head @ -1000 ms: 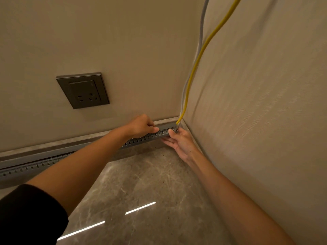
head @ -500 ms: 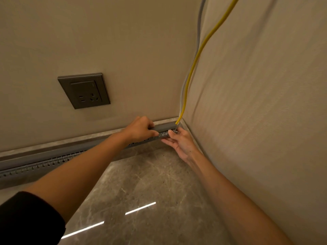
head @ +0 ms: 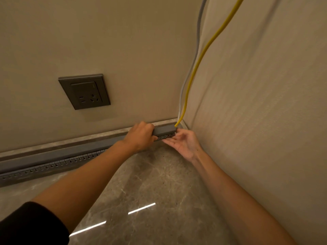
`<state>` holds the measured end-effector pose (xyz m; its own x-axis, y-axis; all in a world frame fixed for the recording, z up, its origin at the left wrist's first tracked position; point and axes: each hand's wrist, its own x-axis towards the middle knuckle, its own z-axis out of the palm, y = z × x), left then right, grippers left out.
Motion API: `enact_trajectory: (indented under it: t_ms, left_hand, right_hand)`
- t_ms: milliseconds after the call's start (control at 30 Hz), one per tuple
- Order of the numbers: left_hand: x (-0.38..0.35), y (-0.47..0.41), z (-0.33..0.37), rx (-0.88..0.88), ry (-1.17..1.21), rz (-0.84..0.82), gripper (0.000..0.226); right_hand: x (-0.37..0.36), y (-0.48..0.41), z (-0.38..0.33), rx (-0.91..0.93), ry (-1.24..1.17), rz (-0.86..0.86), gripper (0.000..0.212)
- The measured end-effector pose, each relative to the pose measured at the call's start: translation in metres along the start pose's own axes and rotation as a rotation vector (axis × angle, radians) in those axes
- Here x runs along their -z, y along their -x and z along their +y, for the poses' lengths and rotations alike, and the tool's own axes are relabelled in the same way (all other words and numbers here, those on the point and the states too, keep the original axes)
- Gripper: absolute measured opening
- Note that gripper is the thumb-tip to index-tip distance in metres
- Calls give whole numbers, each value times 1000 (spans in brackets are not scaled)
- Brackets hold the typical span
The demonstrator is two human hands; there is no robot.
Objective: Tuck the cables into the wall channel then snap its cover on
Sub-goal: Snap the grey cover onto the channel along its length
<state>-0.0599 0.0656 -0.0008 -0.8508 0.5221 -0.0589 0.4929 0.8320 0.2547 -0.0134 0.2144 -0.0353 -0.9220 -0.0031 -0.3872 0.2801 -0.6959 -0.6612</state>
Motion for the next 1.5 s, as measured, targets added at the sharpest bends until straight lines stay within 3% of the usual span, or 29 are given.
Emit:
enact_trajectory:
  t_ms: [100, 200, 333, 433, 533, 600, 867, 1033, 1133, 1233, 1300, 1500]
  left_hand:
    - [-5, 4, 6, 44, -36, 37, 32]
    - [-11, 8, 8, 58, -28, 82, 32]
    - [-10, 5, -3, 76, 237, 55, 32]
    - [0, -5, -17, 122, 399, -96, 30]
    - [11, -12, -20, 161, 275, -350, 40]
    - [10, -15, -19, 155, 233, -388, 42]
    - [-9, -15, -16, 146, 138, -199, 36]
    - [-15, -17, -22, 10, -30, -73, 42]
    - [-20, -19, -25, -48, -55, -23, 41]
    - [-27, -21, -24, -31, -59, 40, 38]
    - [-31, -24, -20, -29, -61, 42, 35]
    - [-42, -31, -6, -60, -64, 55, 32]
  right_hand:
    - [-9, -5, 3, 21, 114, 82, 13]
    - [-13, -10, 7, 42, 123, 136, 11]
    - [-10, -11, 9, 44, 144, 156, 15]
    - [-11, -12, 10, 56, 156, 190, 17]
    - [-10, -14, 11, 67, 167, 204, 15]
    - [-10, -15, 11, 76, 176, 218, 16]
    - [-15, -22, 7, 100, 219, 293, 16]
    - [-16, -37, -5, 102, 218, 321, 12]
    - [-15, -45, -14, 128, 201, 424, 38]
    - [-21, -50, -16, 144, 193, 544, 9]
    - [-25, -51, -15, 151, 160, 658, 5]
    - [-22, -49, -15, 198, 128, 844, 37]
